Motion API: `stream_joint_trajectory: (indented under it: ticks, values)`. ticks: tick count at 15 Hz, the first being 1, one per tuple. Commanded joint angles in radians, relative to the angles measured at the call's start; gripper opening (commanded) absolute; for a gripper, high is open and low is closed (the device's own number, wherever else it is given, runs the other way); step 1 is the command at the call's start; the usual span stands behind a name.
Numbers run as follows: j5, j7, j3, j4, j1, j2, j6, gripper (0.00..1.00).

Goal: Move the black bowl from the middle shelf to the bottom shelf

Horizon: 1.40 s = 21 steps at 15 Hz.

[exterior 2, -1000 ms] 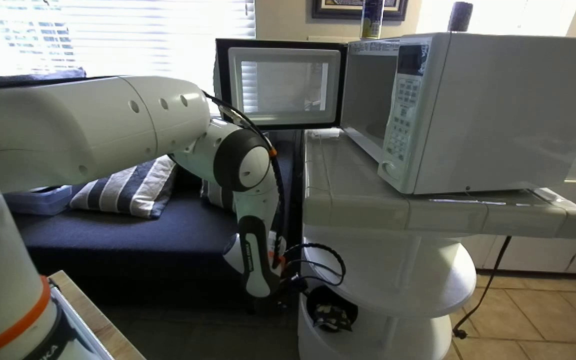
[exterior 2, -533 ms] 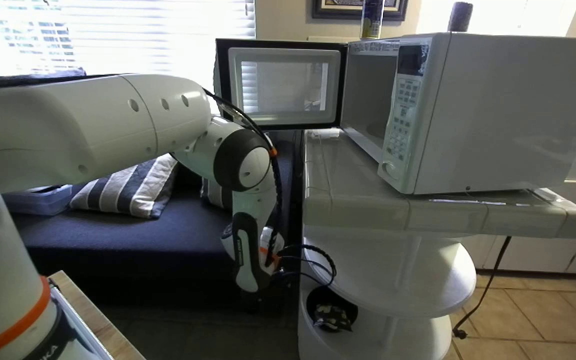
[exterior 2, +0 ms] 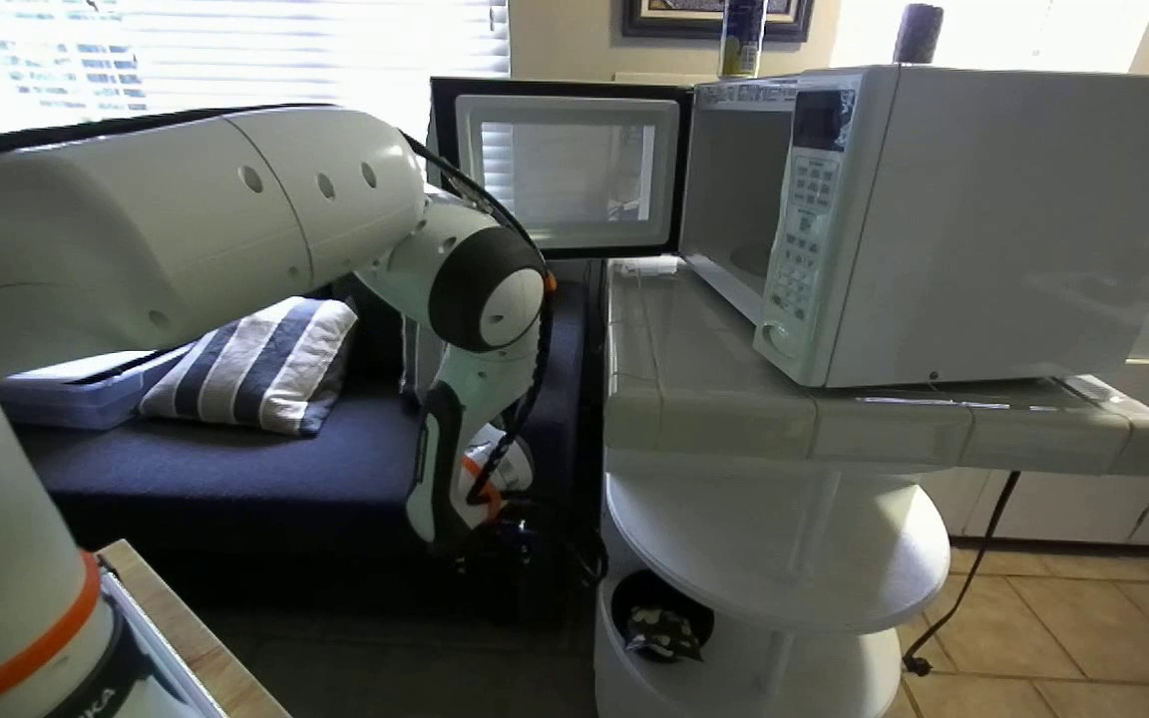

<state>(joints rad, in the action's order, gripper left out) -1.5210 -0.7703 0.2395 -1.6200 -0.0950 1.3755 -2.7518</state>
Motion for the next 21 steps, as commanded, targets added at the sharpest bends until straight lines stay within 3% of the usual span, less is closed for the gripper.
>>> stream_joint_trajectory:
  ticks: [1, 6, 12, 16, 19, 20, 21]
  values:
    - [0.024, -0.111, 0.034, -0.198, -0.006, -0.155, 0.029, 1.0]
    - [-0.007, -0.259, 0.069, -0.428, -0.056, -0.321, -0.035, 1.0]
    - [-0.149, -0.55, 0.052, -0.666, -0.139, -0.546, -0.154, 1.0]
    - [-0.24, -0.68, 0.056, -0.806, -0.189, -0.718, -0.147, 1.0]
    - [-0.297, -0.742, 0.067, -0.879, -0.182, -0.833, -0.083, 1.0]
    - [-0.254, -0.672, 0.057, -0.803, -0.195, -0.73, -0.136, 1.0]
    - [-0.257, -0.679, 0.058, -0.82, -0.194, -0.758, -0.132, 1.0]
